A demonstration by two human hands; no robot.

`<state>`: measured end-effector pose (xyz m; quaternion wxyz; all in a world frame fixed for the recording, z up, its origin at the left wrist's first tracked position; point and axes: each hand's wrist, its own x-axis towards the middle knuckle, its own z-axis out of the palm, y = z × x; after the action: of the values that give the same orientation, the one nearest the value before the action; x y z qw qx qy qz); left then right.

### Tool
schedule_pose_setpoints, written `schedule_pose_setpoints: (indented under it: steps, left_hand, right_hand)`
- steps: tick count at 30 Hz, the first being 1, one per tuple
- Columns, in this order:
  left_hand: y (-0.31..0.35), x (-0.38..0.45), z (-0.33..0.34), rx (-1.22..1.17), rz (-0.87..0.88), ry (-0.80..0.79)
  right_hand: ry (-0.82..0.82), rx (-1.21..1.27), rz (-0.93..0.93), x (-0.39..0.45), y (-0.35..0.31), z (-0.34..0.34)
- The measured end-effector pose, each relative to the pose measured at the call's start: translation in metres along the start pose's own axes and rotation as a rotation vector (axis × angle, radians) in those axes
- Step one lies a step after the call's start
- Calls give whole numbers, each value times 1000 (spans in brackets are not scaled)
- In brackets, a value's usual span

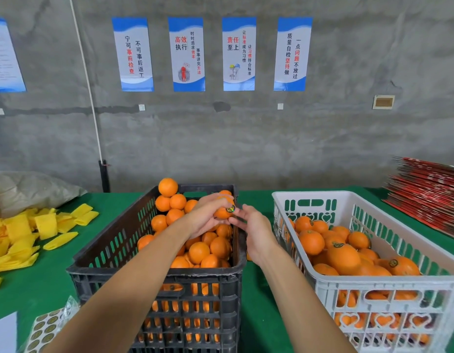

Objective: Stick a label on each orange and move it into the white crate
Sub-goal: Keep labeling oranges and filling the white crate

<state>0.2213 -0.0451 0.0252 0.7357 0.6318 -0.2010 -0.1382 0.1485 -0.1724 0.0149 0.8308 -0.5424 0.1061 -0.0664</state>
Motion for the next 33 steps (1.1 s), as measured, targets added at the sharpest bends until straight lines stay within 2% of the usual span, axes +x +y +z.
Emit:
schedule_pose_setpoints:
  steps: [3,9,13,15,17,19,22,24,26,30,33]
  left_hand:
    - [-1,3,2,89,65,47]
    - [-11,9,-9,538,380,229]
    - [-12,8,-10,638,432,276]
    - [-13,9,-8,607,411,284]
    - [-12,11,-4,399,346,273]
    - [-8,11,-2,191,277,240]
    - [-4,5,0,167,214,135]
    - [-4,-1,5,312,197,77]
    - [-6,-1,9,448,202,48]
    - [-10,1,21,422,156,-18]
    - [-14,7,25,375,88,-53]
  right_hand:
    - [-15,48,21,1,-2,-2]
    - [-96,202,119,-3,-11,-11]
    - [-153,231,169,0,-11,-17]
    - [-116,204,129,-1,-11,-12]
    - [-2,38,14,-4,-8,-8]
    - [94,-260,-229,-10,-2,-8]
    - [-25,-773,-642,-12,6,-15]
    - [-41,-942,-691,-12,7,-13]
    - [25,-1044,-715,-12,8,-11]
    - [169,-1389,-880,-14,1,-17]
    - [179,-1506,-837,-13,-11,-28]
